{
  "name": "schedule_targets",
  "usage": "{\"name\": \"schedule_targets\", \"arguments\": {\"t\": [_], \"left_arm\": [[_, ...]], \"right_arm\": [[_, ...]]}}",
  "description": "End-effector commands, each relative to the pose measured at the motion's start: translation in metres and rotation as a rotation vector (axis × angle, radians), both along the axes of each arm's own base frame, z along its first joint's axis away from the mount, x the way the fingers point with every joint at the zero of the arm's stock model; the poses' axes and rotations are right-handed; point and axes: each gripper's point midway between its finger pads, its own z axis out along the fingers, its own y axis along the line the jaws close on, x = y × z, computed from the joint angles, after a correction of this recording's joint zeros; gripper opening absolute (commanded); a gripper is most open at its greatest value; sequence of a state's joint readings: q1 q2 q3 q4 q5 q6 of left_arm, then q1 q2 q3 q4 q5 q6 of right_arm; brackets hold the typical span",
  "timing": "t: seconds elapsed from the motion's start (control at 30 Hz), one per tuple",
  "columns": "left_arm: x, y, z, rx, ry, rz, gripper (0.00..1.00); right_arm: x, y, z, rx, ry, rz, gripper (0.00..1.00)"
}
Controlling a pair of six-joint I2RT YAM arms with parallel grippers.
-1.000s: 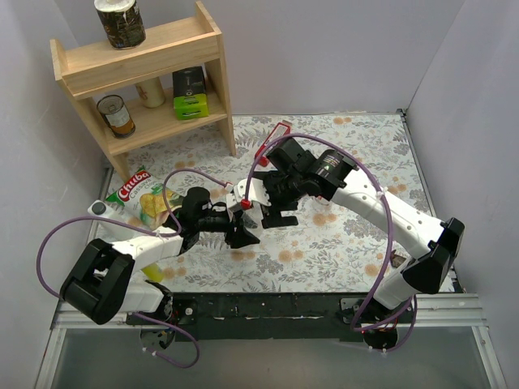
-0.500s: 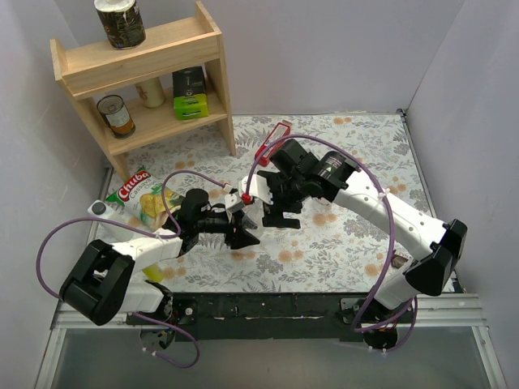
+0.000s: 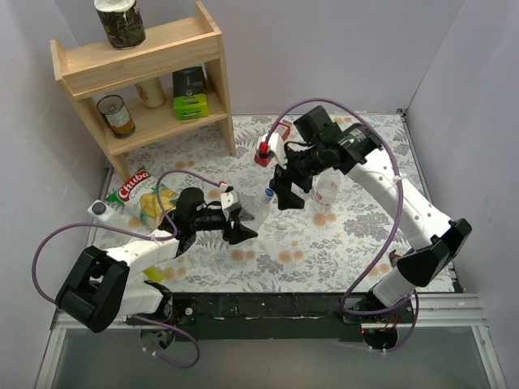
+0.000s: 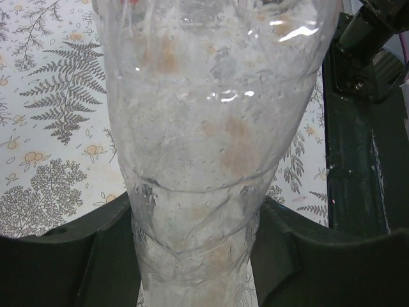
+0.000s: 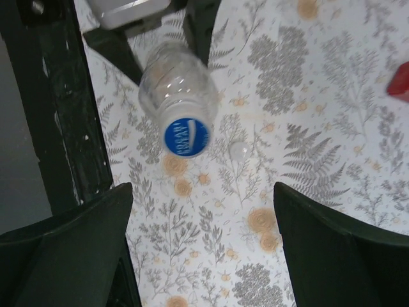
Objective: Screw on the bottle caps
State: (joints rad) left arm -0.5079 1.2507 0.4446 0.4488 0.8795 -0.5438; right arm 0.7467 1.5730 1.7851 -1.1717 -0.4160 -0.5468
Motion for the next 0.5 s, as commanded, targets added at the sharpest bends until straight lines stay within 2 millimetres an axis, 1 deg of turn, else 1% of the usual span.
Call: {"name": "schedule_targets", "arguments": {"t": [0.0,0.03,0.07,0.17,0.2,0.27,0.33,0.43,0.47], "left_arm": [[-0.007,0.002,0.008,0.001,-0.081,-0.054,0.00],[-0.007,0.001,0.009,0.001,-0.078,-0.058,0.00],[-0.008,0.001,0.010,-0.001,-0.076,-0.062,0.00],[-0.005,-0.001,0.015,-0.010,-0.073,-0.056,0.00],[-0.003,-0.001,0.014,-0.009,-0.068,-0.049,0.00],[-0.002,-0.002,0.016,-0.014,-0.050,-0.040,0.00],[-0.001,-0.003,0.018,-0.021,-0.044,-0.032,0.00],[0.001,-0.004,0.018,-0.031,-0.024,-0.019,0.00],[0.001,-0.004,0.018,-0.034,-0.012,-0.013,0.00]], "right_arm": [[0.014,0.023,0.053,0.216,-0.034,0.033,0.98],[0.011,0.028,0.056,0.247,-0.023,0.056,0.98],[0.015,0.033,0.057,0.273,-0.035,0.058,0.98],[0.011,0.039,0.050,0.288,0.006,0.090,0.98],[0.010,0.040,0.047,0.286,0.020,0.097,0.98],[0.003,0.042,0.049,0.308,0.033,0.138,0.98],[-0.005,0.042,0.046,0.315,0.060,0.164,0.98],[-0.015,0.039,0.037,0.300,0.091,0.182,0.98],[-0.019,0.038,0.038,0.301,0.088,0.188,0.98]]}}
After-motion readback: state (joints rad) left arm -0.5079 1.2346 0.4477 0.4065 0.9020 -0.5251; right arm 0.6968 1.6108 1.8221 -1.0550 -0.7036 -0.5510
